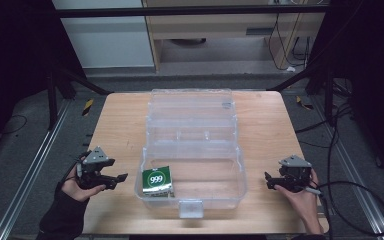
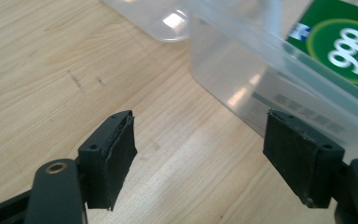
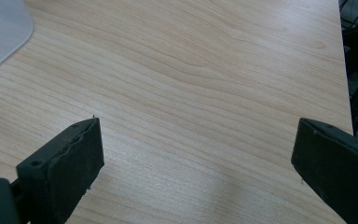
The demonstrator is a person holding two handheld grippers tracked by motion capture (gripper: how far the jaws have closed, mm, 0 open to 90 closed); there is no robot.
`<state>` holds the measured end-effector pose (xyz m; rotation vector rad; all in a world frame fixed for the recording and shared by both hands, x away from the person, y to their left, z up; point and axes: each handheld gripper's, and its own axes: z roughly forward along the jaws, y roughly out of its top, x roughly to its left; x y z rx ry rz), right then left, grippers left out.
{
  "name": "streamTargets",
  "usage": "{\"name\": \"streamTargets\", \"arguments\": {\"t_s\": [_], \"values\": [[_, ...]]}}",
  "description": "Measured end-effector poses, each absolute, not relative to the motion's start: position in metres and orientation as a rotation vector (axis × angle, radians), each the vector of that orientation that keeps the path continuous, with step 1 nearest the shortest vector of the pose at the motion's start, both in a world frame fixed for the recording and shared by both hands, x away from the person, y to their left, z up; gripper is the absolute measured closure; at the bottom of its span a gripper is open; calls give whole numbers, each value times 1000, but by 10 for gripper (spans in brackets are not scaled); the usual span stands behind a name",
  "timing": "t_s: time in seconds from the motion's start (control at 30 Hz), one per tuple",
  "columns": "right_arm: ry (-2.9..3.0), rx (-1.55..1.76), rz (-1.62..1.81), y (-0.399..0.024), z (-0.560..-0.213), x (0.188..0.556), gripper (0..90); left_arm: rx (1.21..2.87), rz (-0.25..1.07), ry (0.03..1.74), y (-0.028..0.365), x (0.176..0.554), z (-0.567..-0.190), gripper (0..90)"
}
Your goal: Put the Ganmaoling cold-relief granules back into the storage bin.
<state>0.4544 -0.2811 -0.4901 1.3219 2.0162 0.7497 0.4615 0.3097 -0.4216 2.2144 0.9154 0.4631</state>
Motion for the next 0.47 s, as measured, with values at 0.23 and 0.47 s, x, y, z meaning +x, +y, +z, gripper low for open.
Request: {"name": "streamTargets", "arguments": {"t_s": [0.23, 0.47], "values": [[2009, 1330, 746, -282, -491, 454, 25, 2232, 481, 1015, 315, 469, -441, 230], [2006, 1332, 744, -283, -492, 455, 25, 2224, 491, 1110, 322, 475, -455, 230]]}}
